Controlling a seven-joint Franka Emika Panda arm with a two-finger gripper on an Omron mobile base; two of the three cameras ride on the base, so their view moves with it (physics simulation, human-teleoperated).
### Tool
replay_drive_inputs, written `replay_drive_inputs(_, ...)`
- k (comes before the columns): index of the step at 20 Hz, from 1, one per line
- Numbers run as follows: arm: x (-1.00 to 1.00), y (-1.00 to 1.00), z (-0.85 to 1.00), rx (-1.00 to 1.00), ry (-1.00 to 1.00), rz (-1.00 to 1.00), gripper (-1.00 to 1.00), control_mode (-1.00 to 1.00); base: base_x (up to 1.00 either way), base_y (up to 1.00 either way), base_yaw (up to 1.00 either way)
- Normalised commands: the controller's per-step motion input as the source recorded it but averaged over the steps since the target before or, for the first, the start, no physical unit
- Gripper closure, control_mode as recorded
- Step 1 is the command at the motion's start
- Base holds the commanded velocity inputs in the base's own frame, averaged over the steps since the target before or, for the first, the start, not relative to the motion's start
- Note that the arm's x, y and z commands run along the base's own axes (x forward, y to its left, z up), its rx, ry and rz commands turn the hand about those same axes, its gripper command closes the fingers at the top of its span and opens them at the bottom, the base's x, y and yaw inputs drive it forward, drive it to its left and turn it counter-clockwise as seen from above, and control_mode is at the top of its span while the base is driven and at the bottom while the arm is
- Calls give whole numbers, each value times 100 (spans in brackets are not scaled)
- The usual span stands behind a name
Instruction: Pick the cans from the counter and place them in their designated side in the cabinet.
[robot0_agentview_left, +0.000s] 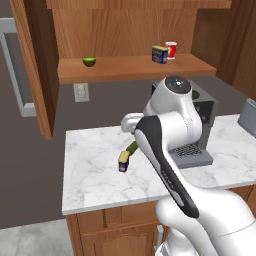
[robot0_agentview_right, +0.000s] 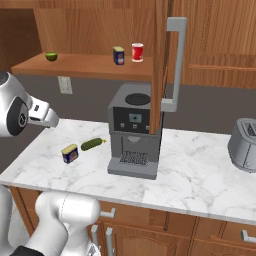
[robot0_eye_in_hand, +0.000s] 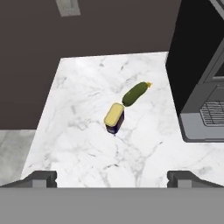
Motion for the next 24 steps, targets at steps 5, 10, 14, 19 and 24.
replay_drive_inputs(5,1,0,-17,0,0,-1,-100,-100,0,0,0)
replay_drive_inputs(10,3,0,-20,0,0,-1,-100,-100,0,0,0)
replay_drive_inputs(14,4,0,-17,0,0,-1,-100,-100,0,0,0)
replay_drive_inputs(19,6,0,-14,0,-1,-1,-100,-100,0,0,0)
replay_drive_inputs(24,9,0,-12,0,-1,-1,-100,-100,0,0,0)
